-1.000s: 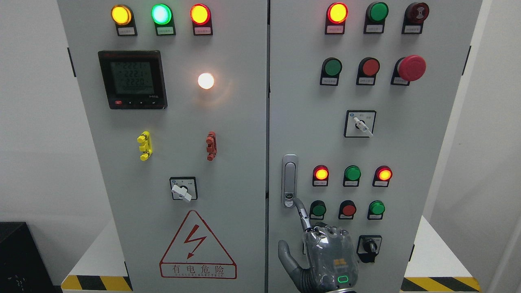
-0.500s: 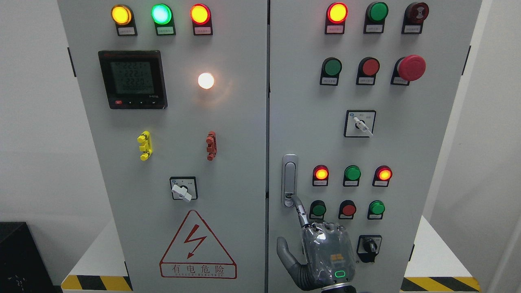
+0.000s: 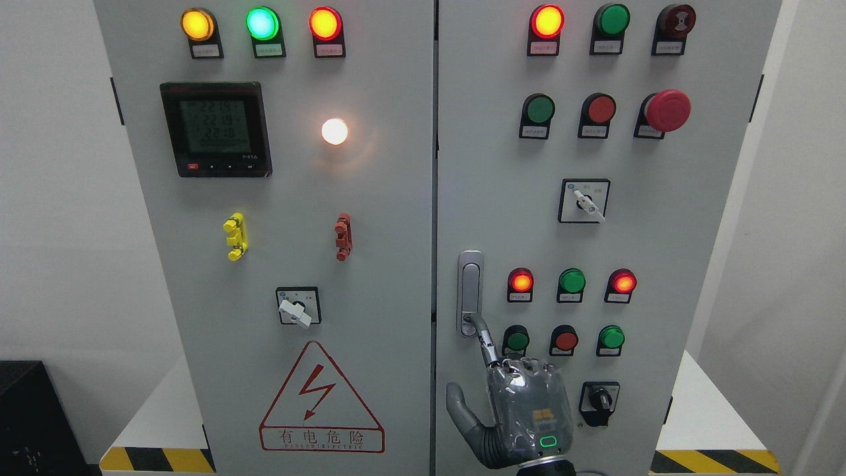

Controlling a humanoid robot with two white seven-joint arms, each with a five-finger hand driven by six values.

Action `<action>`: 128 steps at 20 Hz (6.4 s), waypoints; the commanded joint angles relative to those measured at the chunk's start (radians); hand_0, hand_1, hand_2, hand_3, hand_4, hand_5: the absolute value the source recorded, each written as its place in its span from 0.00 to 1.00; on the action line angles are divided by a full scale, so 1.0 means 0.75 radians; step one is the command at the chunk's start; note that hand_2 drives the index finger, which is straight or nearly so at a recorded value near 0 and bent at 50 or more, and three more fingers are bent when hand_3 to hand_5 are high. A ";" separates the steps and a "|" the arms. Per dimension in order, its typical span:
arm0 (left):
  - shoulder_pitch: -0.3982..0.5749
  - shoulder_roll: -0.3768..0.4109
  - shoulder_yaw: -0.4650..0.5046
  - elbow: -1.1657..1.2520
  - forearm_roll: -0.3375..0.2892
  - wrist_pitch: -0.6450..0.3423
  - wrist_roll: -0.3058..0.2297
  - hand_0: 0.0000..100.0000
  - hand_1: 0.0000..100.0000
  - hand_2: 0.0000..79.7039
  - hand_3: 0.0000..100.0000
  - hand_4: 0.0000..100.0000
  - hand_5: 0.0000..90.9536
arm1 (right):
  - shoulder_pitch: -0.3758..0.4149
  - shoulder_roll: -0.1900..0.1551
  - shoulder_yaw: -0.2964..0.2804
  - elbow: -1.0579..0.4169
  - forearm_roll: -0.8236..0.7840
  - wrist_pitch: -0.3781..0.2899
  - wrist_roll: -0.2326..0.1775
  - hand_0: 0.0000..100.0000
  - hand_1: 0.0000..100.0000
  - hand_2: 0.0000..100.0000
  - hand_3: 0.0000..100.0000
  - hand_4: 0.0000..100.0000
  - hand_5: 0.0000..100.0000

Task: Release door handle

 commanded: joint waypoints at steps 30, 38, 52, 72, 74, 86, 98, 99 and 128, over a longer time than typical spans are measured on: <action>0.000 0.000 -0.029 -0.027 0.000 0.000 0.001 0.00 0.00 0.03 0.09 0.01 0.00 | 0.063 0.005 0.031 -0.103 0.019 -0.004 -0.001 0.49 0.34 0.03 1.00 0.90 0.96; 0.000 0.000 -0.029 -0.027 0.000 0.000 0.001 0.00 0.00 0.03 0.09 0.01 0.00 | 0.124 0.005 0.031 -0.132 0.015 -0.002 0.003 0.49 0.33 0.58 1.00 0.90 0.95; 0.000 0.000 -0.029 -0.027 0.000 0.000 0.001 0.00 0.00 0.03 0.09 0.01 0.00 | -0.027 0.005 0.017 -0.214 0.011 0.129 0.173 0.10 0.38 0.82 1.00 0.99 0.95; 0.000 0.000 -0.029 -0.027 0.000 0.000 0.001 0.00 0.00 0.03 0.09 0.01 0.00 | -0.231 0.007 -0.002 -0.100 -0.001 0.137 0.167 0.05 0.37 0.83 1.00 1.00 0.94; 0.000 0.000 -0.029 -0.027 0.000 0.000 0.001 0.00 0.00 0.03 0.09 0.01 0.00 | -0.248 0.007 -0.018 -0.071 -0.001 0.137 0.163 0.04 0.36 0.83 1.00 1.00 0.94; 0.000 0.000 -0.029 -0.027 0.000 0.000 0.001 0.00 0.00 0.03 0.09 0.01 0.00 | -0.260 0.007 -0.055 -0.026 -0.005 0.142 0.110 0.10 0.37 0.83 1.00 1.00 0.94; 0.000 0.000 -0.029 -0.027 0.000 0.000 0.001 0.00 0.00 0.03 0.09 0.01 0.00 | -0.256 0.007 -0.057 -0.028 -0.007 0.158 0.110 0.24 0.37 0.83 1.00 1.00 0.94; 0.000 0.000 -0.029 -0.027 0.000 0.000 0.001 0.00 0.00 0.03 0.09 0.01 0.00 | -0.256 0.007 -0.059 -0.030 -0.007 0.158 0.110 0.24 0.36 0.83 1.00 1.00 0.94; 0.000 0.000 -0.029 -0.027 0.000 0.000 0.001 0.00 0.00 0.03 0.09 0.01 0.00 | -0.209 0.009 -0.078 -0.104 -0.007 0.156 0.085 0.35 0.31 0.84 1.00 1.00 0.94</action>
